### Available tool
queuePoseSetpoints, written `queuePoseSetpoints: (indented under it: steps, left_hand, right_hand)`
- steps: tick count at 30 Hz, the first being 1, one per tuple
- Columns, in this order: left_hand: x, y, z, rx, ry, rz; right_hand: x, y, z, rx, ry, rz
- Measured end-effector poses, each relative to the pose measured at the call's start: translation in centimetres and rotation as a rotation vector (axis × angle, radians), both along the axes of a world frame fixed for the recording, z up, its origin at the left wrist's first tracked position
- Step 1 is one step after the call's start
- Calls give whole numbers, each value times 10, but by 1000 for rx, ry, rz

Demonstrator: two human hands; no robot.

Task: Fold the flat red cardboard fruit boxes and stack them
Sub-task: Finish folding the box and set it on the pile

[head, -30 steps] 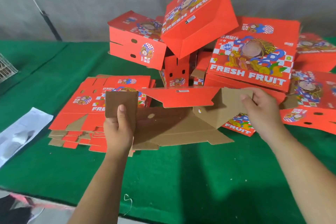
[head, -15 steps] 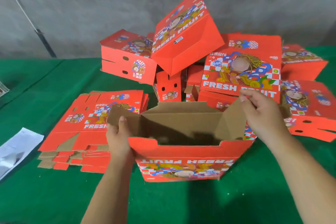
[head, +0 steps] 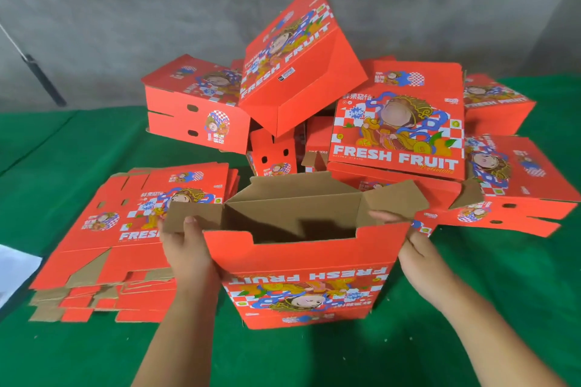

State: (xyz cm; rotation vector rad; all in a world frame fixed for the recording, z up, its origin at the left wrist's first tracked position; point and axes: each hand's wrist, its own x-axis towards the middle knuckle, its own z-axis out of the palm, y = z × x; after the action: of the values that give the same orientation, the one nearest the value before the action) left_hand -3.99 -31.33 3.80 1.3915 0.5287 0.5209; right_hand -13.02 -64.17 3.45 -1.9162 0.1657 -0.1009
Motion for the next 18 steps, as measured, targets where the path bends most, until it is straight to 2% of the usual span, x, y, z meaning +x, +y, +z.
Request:
queuePoseSetpoints:
  steps: [4,6,11,13,16,18]
  left_hand:
    - [1,-4,-1,-68,8,34]
    - [3,-4,2,-3,8,-9]
    - [-3,-8,7,203,-137,-120]
    - [-9,-9,14,429,-221,-225]
    - [-11,-9,20,902,-137,-352]
    - [-11,-10,24,1023,-95,-370]
  right_hand:
    - [-9,11,-10,90,21,-142]
    - [-8,17,-11,106,9,-200]
    - [-1,27,-7,-86,32,-349]
    - [2,35,2,-211,-22,-401]
    - [7,44,10,-355,-44,-448]
    - [7,47,12,-468,-25,-503]
